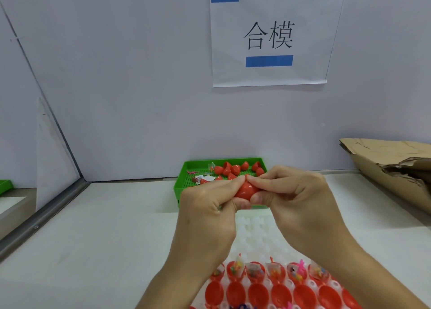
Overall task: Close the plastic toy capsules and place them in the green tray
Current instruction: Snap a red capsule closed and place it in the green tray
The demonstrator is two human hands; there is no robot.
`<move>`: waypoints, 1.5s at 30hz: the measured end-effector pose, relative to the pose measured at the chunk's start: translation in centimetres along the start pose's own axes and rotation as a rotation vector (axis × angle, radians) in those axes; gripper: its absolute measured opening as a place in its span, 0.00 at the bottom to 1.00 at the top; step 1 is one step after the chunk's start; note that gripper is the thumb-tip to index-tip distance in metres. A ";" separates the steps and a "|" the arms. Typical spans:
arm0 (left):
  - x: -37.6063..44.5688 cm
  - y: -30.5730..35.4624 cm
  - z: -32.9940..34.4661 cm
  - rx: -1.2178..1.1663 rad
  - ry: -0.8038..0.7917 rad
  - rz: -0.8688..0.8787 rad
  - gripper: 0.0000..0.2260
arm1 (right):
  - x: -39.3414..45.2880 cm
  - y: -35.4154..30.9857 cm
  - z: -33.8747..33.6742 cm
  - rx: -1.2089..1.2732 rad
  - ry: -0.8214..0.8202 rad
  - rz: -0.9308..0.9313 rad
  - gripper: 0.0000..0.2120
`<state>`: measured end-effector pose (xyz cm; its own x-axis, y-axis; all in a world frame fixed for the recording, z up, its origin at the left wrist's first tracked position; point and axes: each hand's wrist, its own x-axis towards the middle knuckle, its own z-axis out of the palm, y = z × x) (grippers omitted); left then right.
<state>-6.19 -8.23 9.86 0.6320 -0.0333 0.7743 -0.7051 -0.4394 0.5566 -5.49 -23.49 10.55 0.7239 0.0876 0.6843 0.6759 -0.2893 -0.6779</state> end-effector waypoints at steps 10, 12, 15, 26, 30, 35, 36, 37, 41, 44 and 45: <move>0.7 1.2 -1.5 -0.382 -0.125 -0.267 0.13 | 0.8 -0.4 -1.8 0.306 -0.180 0.129 0.13; 0.8 1.3 -1.6 -0.420 -0.140 -0.274 0.13 | 0.7 -0.3 -1.8 0.334 -0.169 0.157 0.13; 0.8 1.2 -1.7 -0.452 -0.141 -0.277 0.15 | 0.7 0.0 -1.9 0.400 -0.164 0.228 0.13; 0.8 1.6 -1.7 -0.307 -0.204 -0.189 0.13 | 0.7 -0.2 -2.1 1.054 -0.572 0.561 0.27; 0.6 1.9 -1.6 -0.144 -0.152 -0.096 0.16 | 0.6 -0.2 -1.8 1.143 -0.502 0.519 0.26; 0.6 2.1 -1.3 0.034 -0.053 0.071 0.16 | 0.5 -0.3 -1.4 1.187 -0.480 0.523 0.18; 0.5 2.1 -1.1 0.060 -0.034 0.105 0.16 | 0.4 -0.4 -1.3 1.198 -0.490 0.526 0.17; 0.4 2.1 -1.0 0.082 -0.015 0.137 0.15 | 0.4 -0.5 -1.2 1.203 -0.492 0.534 0.17; 0.2 1.9 -0.8 0.147 0.064 0.218 0.14 | 0.4 -0.4 -1.1 1.186 -0.481 0.546 0.19; 0.1 1.7 -0.8 0.152 0.061 0.178 0.15 | 0.3 -0.2 -0.9 1.115 -0.422 0.566 0.25; 0.1 1.6 -0.8 0.160 0.049 0.170 0.15 | 0.2 -0.1 -0.8 1.101 -0.401 0.566 0.24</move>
<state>-7.57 -8.23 11.07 0.4890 -0.0772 0.8688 -0.7378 -0.5680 0.3648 -5.50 -24.19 10.96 0.8056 0.5441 0.2343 -0.1158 0.5325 -0.8385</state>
